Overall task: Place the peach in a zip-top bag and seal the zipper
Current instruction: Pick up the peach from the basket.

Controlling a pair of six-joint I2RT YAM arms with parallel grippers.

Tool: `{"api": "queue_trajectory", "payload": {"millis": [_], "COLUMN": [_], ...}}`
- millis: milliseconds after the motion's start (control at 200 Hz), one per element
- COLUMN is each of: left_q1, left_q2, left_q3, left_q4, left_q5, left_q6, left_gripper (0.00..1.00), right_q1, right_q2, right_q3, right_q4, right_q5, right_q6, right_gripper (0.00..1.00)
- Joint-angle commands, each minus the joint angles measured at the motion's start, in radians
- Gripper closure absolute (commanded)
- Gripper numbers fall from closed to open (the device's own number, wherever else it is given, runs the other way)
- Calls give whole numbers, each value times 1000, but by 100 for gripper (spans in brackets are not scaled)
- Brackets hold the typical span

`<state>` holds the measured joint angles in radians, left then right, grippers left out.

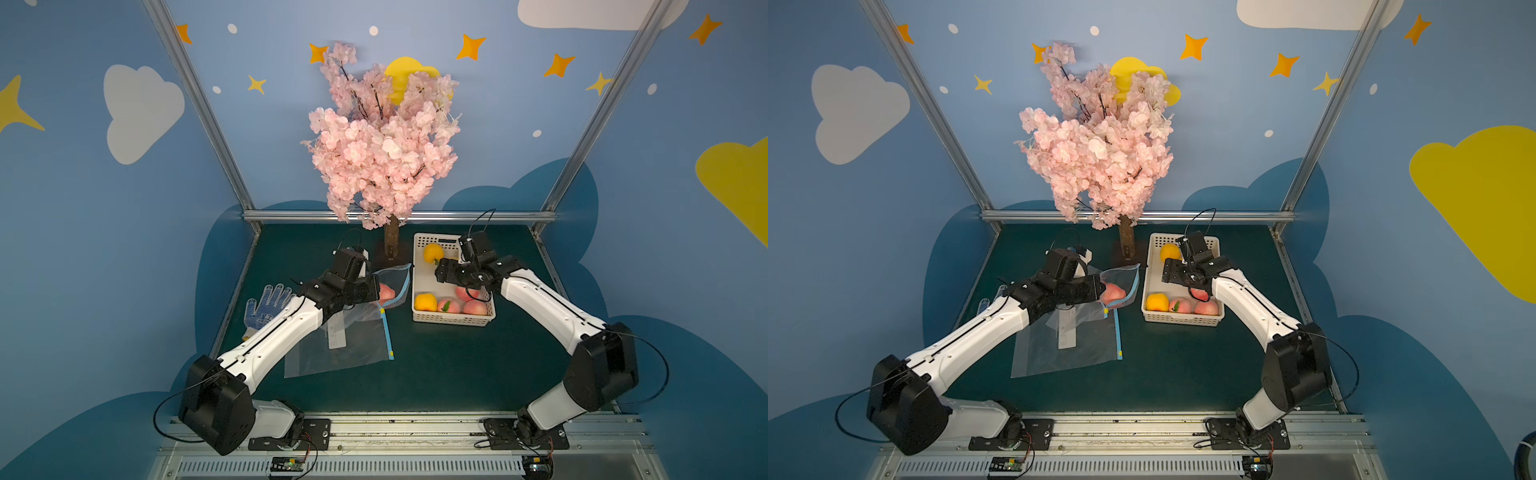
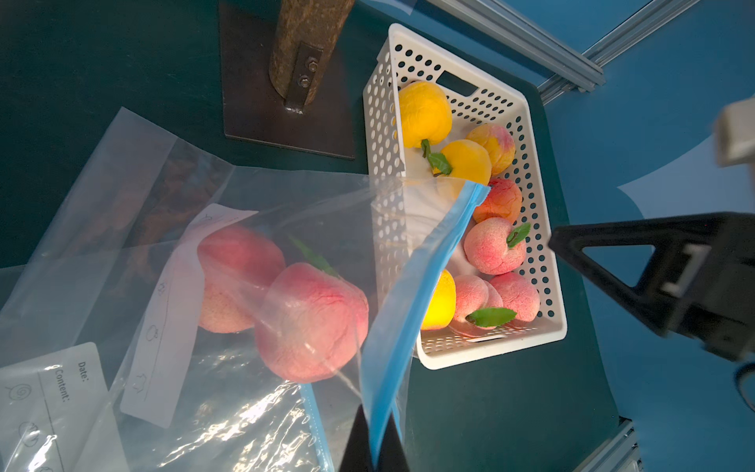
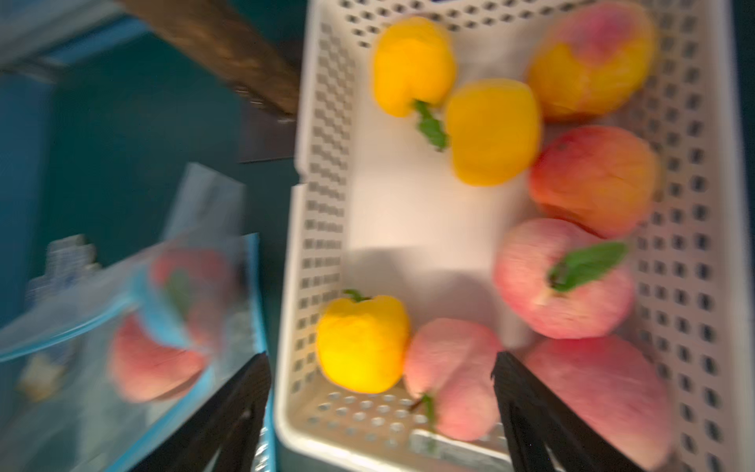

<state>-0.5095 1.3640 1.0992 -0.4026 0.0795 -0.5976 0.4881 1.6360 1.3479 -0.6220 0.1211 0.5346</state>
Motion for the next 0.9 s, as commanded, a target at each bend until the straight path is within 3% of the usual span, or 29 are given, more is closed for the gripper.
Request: {"api": "queue_trajectory", "payload": {"millis": [0, 240, 375, 561, 641, 791, 896], "left_q1": [3, 3, 2, 3, 3, 3, 3], "left_q2": [11, 9, 5, 8, 9, 12, 14], "left_q3": [24, 21, 21, 23, 24, 23, 23], "left_q4": [6, 8, 4, 3, 3, 4, 4], "left_q5": [14, 17, 17, 16, 17, 19, 23], "left_q6": [15, 11, 13, 13, 11, 10, 6], "left_gripper": [97, 97, 97, 97, 97, 97, 97], "right_q1": [2, -22, -34, -64, -72, -71, -57], "right_q2": [100, 312, 374, 437, 440, 375, 291], "right_q3": [96, 226, 258, 266, 274, 295, 283], "right_q4": [-252, -291, -320, -320, -321, -332, -306], "right_q5": [286, 307, 332, 275, 257, 197, 133], "right_q6": [12, -13, 19, 21, 16, -23, -63], "right_gripper": [11, 9, 8, 9, 17, 49, 54]}}
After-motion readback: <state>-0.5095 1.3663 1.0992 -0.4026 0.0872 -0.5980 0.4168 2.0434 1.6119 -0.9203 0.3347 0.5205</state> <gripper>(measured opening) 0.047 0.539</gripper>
